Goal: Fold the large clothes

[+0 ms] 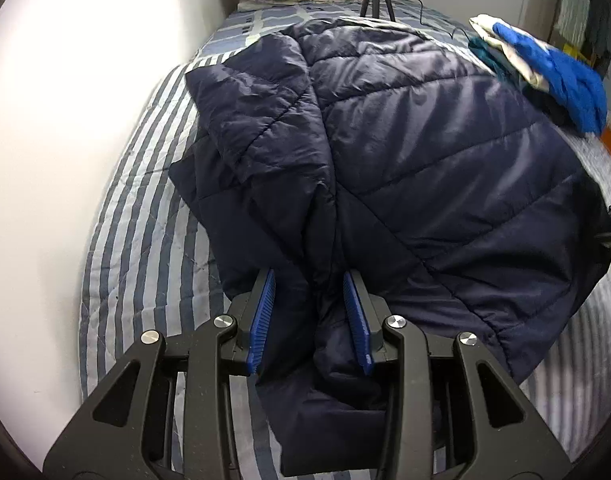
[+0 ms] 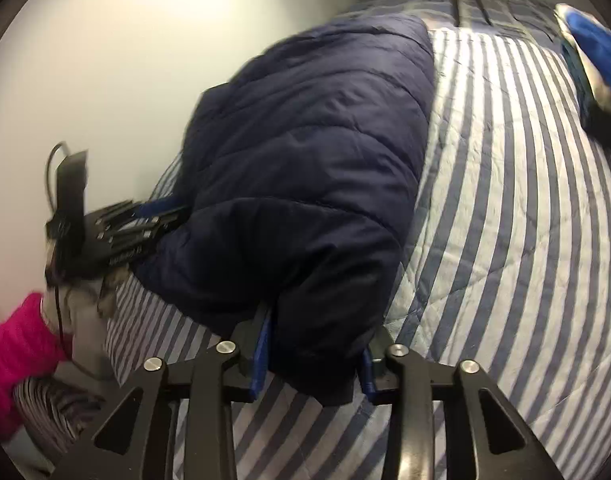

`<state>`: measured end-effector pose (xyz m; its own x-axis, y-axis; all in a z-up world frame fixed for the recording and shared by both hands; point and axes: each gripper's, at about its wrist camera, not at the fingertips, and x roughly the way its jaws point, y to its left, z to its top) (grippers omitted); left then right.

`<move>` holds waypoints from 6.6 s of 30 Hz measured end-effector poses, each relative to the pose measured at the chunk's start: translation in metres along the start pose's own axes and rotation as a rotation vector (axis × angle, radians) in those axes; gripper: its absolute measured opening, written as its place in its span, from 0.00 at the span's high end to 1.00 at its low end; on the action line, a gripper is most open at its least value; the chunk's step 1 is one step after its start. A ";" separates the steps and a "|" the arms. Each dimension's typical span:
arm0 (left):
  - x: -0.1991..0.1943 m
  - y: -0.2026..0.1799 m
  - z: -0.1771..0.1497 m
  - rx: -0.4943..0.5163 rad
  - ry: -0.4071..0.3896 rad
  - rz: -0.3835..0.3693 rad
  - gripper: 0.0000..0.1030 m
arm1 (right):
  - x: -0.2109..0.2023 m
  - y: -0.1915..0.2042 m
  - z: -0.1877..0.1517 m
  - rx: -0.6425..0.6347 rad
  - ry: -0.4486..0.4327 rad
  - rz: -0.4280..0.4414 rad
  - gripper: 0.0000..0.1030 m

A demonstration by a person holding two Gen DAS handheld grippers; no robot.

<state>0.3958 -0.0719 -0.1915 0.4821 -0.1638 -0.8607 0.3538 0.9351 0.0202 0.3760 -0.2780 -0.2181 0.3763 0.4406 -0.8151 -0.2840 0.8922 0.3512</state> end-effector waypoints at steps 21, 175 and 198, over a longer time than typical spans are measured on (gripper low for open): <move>0.028 0.032 0.096 -0.078 -0.146 0.146 0.64 | 0.020 -0.039 0.156 -0.013 -0.379 -0.221 0.56; 0.029 -0.272 0.305 -0.069 -0.229 -0.583 0.59 | -0.315 -0.311 0.073 0.226 -0.466 -0.714 0.35; -0.261 -0.195 0.112 0.071 -0.440 -0.444 0.44 | -0.388 -0.026 -0.036 0.133 -0.574 -0.725 0.29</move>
<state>0.2909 -0.2466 0.0862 0.5561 -0.6600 -0.5051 0.6410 0.7275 -0.2449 0.2055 -0.4762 0.0725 0.8102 -0.2787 -0.5156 0.2811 0.9567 -0.0754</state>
